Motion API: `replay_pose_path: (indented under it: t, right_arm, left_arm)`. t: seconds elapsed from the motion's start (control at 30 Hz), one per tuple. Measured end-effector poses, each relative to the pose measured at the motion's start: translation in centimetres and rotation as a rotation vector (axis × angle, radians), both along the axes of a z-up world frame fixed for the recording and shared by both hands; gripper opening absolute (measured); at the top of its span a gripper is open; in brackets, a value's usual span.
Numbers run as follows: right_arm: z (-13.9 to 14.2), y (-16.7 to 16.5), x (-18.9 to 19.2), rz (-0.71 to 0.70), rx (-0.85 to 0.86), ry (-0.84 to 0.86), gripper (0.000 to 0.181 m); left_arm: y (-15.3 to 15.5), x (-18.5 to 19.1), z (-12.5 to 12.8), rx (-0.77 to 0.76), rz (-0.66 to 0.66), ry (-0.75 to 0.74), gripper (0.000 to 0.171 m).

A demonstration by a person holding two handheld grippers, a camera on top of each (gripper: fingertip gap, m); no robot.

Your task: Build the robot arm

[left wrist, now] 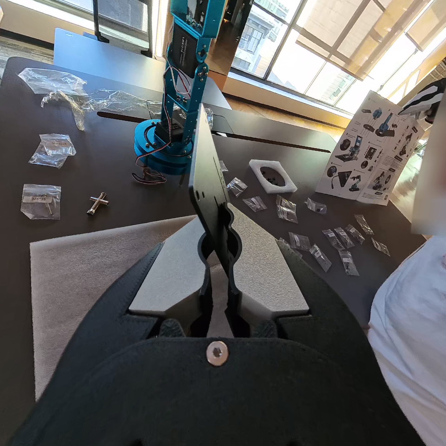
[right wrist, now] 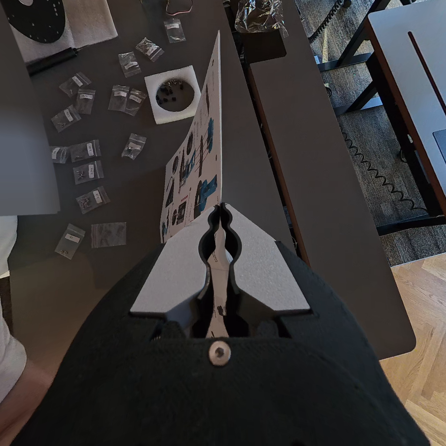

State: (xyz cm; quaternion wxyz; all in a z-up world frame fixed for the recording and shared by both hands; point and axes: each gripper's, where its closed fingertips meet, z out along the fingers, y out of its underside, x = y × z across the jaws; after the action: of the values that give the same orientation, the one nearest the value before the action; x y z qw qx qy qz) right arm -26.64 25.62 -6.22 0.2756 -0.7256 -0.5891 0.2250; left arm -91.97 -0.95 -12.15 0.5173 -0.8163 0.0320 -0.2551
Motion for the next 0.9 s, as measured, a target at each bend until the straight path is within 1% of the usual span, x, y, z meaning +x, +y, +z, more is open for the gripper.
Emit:
replay_pose_path:
  t: [0.57, 0.9]
  right_arm:
    - [-0.2, 0.4, 0.2, -0.011, 0.025, -0.005, 0.000]
    - [0.5, -0.8, 0.2, 0.000, 0.058, 0.005, 0.000]
  left_arm:
    - [-1.2, 1.0, 0.9, 0.022, 0.019, 0.081, 0.001]
    - [-2.3, 1.0, 1.1, 0.039, 0.049, 0.089, 0.001]
